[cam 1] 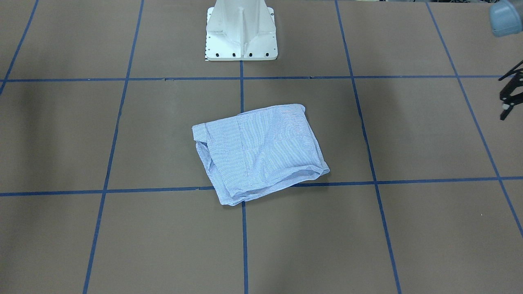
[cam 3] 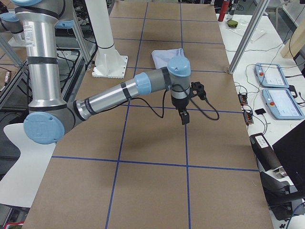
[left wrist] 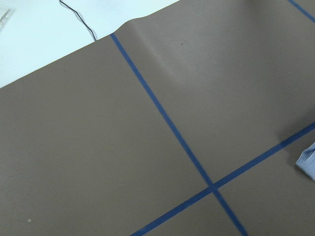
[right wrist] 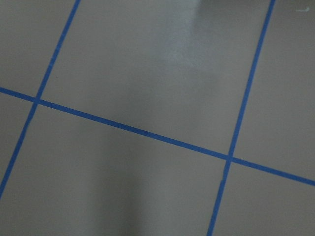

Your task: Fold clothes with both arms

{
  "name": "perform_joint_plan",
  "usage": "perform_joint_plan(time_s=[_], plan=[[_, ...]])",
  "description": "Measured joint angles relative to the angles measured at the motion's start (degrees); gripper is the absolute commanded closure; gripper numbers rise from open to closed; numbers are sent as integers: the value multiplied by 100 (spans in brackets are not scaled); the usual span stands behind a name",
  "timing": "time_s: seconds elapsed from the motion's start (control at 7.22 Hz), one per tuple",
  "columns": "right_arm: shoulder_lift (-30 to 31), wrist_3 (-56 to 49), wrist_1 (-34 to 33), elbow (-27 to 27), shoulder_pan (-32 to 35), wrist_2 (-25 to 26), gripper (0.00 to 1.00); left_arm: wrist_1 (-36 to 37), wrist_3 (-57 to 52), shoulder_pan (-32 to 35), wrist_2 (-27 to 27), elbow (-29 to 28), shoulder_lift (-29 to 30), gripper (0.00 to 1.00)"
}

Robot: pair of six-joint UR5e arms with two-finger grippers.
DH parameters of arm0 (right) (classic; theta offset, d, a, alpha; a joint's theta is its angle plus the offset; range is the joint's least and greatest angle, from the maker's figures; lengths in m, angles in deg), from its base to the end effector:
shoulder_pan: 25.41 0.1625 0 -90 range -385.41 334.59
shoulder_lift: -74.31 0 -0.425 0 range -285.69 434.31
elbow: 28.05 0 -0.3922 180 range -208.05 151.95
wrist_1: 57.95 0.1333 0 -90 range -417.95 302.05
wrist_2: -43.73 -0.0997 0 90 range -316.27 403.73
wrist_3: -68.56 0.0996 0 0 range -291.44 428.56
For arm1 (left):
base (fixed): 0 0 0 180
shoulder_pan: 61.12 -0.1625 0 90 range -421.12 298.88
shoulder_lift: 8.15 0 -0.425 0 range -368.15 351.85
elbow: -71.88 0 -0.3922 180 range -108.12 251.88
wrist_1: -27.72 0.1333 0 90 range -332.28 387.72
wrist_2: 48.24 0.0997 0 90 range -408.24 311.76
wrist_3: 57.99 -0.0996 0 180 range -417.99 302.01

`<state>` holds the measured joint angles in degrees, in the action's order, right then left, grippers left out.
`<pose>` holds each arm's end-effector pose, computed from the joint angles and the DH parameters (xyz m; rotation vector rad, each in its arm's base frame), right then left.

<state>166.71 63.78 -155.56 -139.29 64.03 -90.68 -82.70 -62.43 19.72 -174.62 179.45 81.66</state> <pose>0.0591 -0.4656 0.5108 0.2146 -0.7659 -0.1642 0.0064 -0.5062 0.4726 0.6153 0.6413 0.4310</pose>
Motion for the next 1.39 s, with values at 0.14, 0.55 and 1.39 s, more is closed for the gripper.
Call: perform_joint_plan(time_s=[0.14, 0.55, 1.39], plan=[[553, -114, 52, 60, 215, -123, 0, 35, -208, 311, -245, -78, -339, 0], [1503, -111, 426, 151, 396, -96, 0, 13, -49, 544, -595, -423, -895, 0], [1502, 414, 821, 143, 169, 620, 0, 835, -52, 568, -660, -489, -1006, 0]])
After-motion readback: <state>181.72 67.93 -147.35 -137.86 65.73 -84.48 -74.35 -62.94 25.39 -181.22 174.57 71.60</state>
